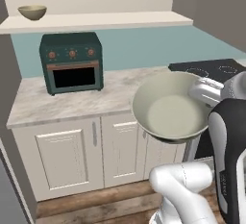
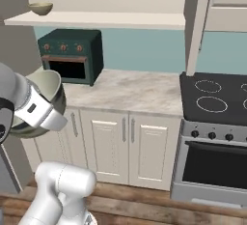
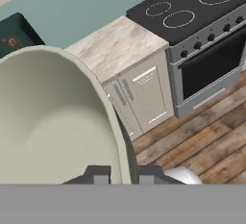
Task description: Take the smaller bowl and place it next to the appetizer plate on the dining counter , and place the larger bowl next to the plate with cooked food.
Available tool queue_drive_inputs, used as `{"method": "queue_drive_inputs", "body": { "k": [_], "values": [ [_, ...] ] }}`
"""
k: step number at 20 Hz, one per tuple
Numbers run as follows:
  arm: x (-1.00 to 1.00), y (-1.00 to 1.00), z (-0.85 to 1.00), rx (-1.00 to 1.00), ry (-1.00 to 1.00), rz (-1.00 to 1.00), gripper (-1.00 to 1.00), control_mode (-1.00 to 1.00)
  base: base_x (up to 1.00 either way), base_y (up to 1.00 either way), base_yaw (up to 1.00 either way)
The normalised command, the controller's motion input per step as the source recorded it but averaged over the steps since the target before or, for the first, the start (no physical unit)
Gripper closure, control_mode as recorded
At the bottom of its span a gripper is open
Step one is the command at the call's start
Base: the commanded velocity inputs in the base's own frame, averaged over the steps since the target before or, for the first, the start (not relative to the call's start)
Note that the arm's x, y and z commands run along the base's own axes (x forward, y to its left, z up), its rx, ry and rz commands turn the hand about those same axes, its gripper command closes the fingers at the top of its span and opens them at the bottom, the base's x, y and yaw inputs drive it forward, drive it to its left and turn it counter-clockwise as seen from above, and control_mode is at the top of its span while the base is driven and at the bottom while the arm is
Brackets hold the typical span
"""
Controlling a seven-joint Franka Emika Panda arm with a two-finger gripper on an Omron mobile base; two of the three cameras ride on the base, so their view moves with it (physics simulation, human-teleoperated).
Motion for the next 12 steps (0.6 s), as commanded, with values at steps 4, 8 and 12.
{"method": "queue_drive_inputs", "body": {
  "k": [4,8,12],
  "values": [
    [0.0,0.0,0.0,0.0,0.0,0.0,1.0,1.0,-0.65,0.0,-0.34],
    [0.0,0.0,0.0,0.0,0.0,0.0,1.0,1.0,-0.36,0.0,-0.5],
    [0.0,0.0,0.0,0.0,0.0,0.0,1.0,1.0,-0.04,0.04,-0.54]
  ]
}}
